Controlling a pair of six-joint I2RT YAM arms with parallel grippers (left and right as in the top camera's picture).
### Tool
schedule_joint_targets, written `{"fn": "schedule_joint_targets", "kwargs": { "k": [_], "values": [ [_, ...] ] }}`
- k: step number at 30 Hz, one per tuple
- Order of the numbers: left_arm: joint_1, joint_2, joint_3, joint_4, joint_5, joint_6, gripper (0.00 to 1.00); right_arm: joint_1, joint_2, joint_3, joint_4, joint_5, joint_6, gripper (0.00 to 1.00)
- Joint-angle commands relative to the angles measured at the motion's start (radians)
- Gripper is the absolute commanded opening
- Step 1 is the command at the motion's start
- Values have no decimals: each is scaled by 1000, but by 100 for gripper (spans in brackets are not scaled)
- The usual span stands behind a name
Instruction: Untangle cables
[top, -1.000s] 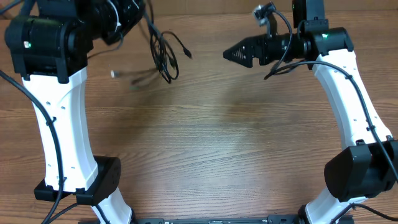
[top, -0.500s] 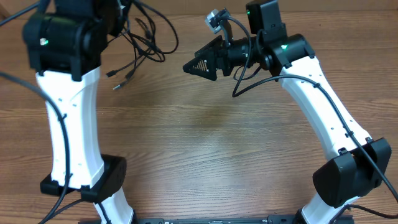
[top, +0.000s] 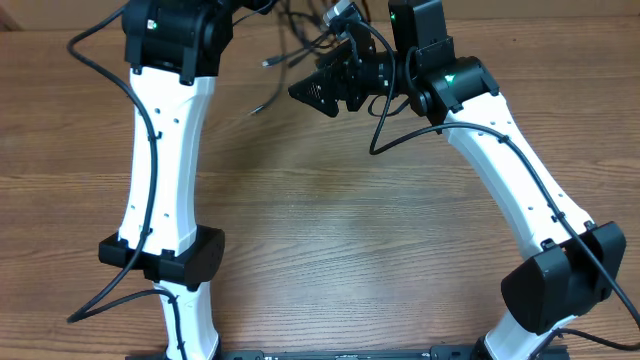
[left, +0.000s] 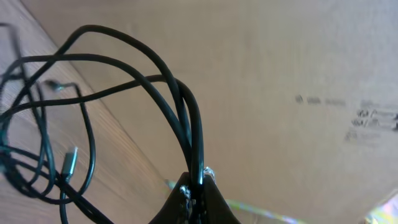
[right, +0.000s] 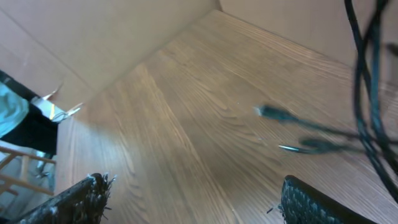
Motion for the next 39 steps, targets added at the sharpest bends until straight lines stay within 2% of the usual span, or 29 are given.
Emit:
{"fn": "schedule_joint_targets", "kwargs": {
  "k": [1, 6, 14, 19, 26, 30, 35, 39],
  "values": [
    [-6, -18, 15, -1, 45, -5, 4, -8, 35, 12, 3, 40, -9, 87],
    [1, -19, 15, -51, 74, 64, 4, -66, 36, 12, -8, 121, -8, 90],
    [-27, -22, 16, -69, 140, 130, 4, -137, 36, 12, -16, 72, 3, 91],
    [-18, -30, 16, -108, 328, 289, 4, -153, 36, 12, -22, 193, 26, 93],
    [53, -80, 16, -186, 410, 418, 4, -249, 36, 13, -116, 213, 26, 95],
    [82, -108, 16, -164, 534, 472, 4, -274, 36, 13, -151, 104, 21, 97],
    [79, -117, 16, -164, 541, 488, 4, -238, 36, 13, -121, -118, 21, 98],
    [79, -117, 16, -156, 570, 499, 4, -192, 36, 13, -100, -206, 5, 98]
  ]
}}
